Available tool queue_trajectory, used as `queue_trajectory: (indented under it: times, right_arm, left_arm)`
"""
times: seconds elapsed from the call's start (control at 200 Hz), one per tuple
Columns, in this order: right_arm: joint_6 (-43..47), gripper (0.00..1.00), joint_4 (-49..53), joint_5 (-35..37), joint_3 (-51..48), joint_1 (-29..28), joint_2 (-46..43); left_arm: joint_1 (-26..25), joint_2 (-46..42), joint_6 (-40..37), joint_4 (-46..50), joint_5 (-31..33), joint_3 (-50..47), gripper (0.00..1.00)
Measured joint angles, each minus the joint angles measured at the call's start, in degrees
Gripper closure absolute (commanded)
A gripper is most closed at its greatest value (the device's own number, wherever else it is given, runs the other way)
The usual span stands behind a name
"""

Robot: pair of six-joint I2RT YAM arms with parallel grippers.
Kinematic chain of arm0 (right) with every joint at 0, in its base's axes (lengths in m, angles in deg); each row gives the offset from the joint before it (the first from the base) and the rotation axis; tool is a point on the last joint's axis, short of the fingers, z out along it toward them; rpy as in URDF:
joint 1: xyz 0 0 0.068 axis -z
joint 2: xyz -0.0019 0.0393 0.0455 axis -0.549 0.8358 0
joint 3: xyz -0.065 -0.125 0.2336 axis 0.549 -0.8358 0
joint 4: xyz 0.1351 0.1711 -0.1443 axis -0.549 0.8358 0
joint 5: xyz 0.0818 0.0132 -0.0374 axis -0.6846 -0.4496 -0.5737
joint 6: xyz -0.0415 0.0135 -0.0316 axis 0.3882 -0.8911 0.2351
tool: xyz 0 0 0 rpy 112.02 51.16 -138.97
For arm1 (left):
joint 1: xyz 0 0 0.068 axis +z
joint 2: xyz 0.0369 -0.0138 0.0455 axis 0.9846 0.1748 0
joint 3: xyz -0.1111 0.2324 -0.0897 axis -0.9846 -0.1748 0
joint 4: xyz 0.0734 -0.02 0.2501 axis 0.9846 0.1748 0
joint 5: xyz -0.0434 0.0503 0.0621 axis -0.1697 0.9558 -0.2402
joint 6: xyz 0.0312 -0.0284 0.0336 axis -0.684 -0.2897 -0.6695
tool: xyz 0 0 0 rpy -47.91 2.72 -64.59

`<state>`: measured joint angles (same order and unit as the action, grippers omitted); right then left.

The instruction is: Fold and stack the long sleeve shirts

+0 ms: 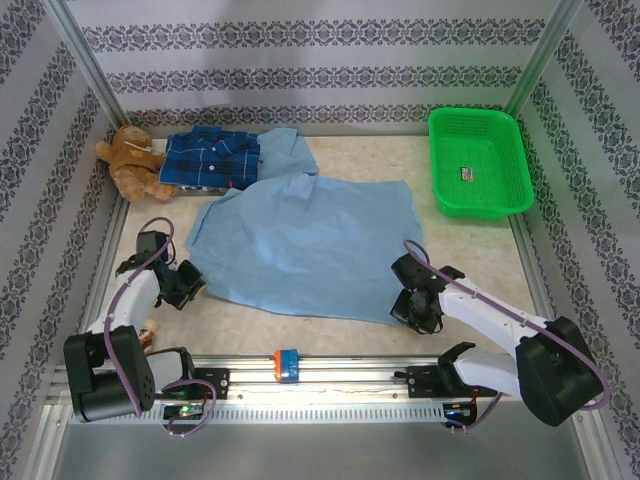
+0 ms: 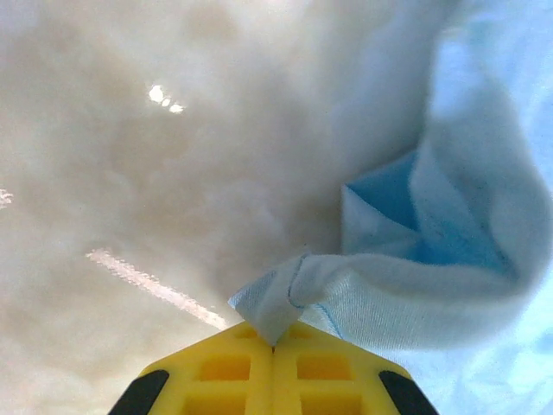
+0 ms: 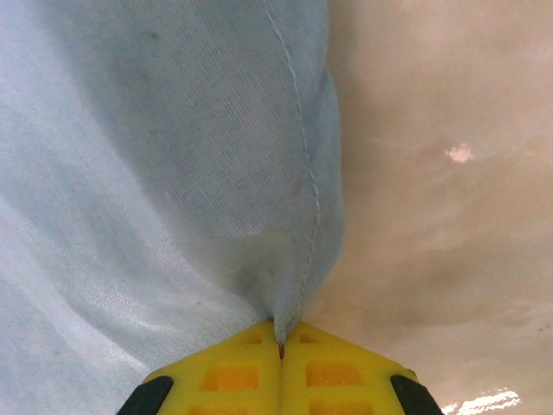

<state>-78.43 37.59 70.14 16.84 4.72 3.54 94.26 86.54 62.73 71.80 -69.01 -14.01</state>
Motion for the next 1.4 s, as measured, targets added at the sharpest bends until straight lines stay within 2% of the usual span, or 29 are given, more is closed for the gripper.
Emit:
queue_trajectory:
  times: [0.28, 0.655, 0.859, 1.119, 1.399]
  right_arm:
    - [1.55, 1.0, 0.96, 0.5, 4.94, 2.78, -4.66]
    - [9.44, 1.0, 2.56, -3.65, 11.54, 12.07, -3.61]
    - [15.1, 1.0, 2.58, -5.79, 16.65, 16.44, 2.97]
    - [21.33, 1.0, 2.12, -8.31, 25.09, 20.61, 12.0]
    - [27.28, 1.0, 1.22, -10.29, 33.31, 23.15, 25.73]
  left_arm:
    - [0.0, -1.38, -1.9, 4.28, 0.22, 7.08, 1.0]
    - [-0.02, 4.17, -3.89, 6.4, -0.07, 18.08, 1.0]
    - [-0.07, 9.35, -4.09, 6.12, -1.16, 19.71, 1.0]
    - [-0.37, 16.35, -5.35, 4.5, -2.93, 27.1, 1.0]
    - [-1.53, 27.96, -7.5, 2.75, -3.28, 33.99, 0.99]
